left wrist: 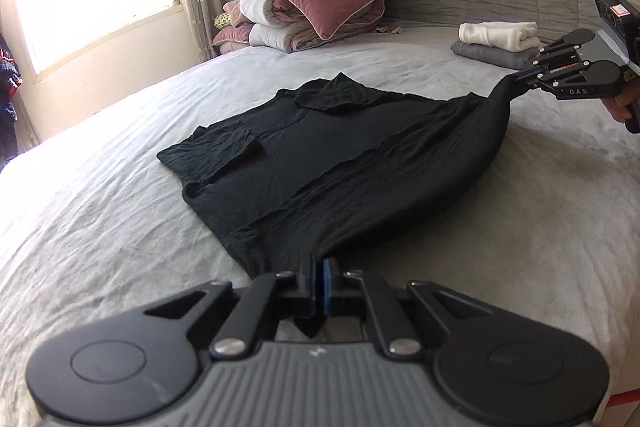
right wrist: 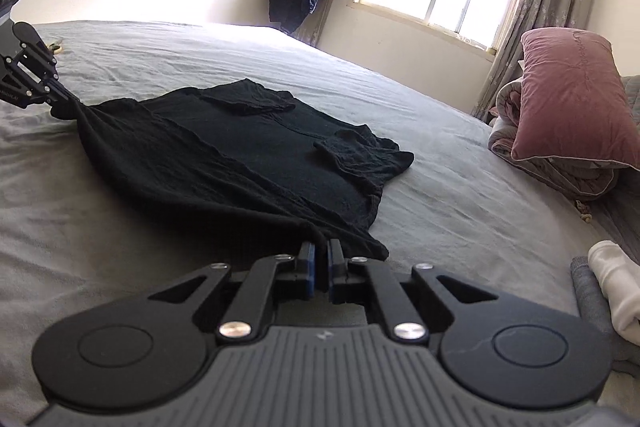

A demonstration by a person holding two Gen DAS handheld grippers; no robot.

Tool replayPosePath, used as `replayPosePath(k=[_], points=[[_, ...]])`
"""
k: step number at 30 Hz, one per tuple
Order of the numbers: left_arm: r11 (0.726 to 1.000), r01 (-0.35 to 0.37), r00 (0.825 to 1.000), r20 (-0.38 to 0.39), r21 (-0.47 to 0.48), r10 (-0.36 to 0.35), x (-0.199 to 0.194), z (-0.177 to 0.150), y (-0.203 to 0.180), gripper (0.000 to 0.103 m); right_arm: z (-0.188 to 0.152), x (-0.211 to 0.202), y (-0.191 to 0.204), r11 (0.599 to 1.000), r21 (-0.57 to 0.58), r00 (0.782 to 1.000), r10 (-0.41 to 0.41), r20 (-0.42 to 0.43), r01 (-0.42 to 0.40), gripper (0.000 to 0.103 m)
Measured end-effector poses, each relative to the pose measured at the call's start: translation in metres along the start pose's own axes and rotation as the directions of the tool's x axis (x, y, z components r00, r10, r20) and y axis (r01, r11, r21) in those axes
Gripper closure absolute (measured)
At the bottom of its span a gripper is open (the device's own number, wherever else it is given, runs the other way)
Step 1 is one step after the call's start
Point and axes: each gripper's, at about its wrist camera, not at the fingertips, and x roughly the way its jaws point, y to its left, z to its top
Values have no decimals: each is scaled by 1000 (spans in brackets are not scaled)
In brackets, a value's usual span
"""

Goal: Fold clothes

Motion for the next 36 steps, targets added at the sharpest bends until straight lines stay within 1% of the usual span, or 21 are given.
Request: replayPosePath(k=[3,7,10,15,19,22,28,30,32,33,34,35,36], points=[[997,13,999,40,-74,-10,-3,16,18,100,15,4,-11,999,45,1000,3,25,-5,98],[984,37,996,86,-173,-22,2,36,40,100,32,17,-27,997,77,1000,5,29,-7,98],[972,42,996,90,-232,-21,17,47,54,100,43,31,-40,994,105,1000,8,14,-10,98],[951,26,998,70,-309,-4,48,61,80,100,59,69,-64,989,146,1000,-11,-20,13,98],[926,21,999,40,-376,-6,79,69,104,100,68,100,-75,987,159,999,-7,-47,14,98],[913,8,1000,14,-407,-3,102,73,119,100,69,124,-81,987,162,997,-3,-77,15,98],[877,-14,999,-33,-479,-2,145,67,139,99,63,166,-94,981,190,989,2,-147,26,98],[857,-51,998,-53,-513,28,157,63,145,98,60,178,-98,978,205,985,4,-171,32,98],[834,-89,996,-73,-544,59,168,59,150,94,57,188,-102,971,235,983,-5,-184,49,98],[821,-114,993,-74,-560,87,170,58,152,94,56,192,-104,966,251,982,-18,-189,66,95],[803,-139,990,-73,-579,119,171,57,155,91,55,195,-106,962,259,980,-39,-195,90,92],[796,-156,987,-72,-584,141,169,57,156,87,54,198,-108,957,267,978,-62,-200,115,86],[790,-172,984,-70,-589,162,168,58,156,84,54,198,-110,951,274,976,-89,-200,143,83]])
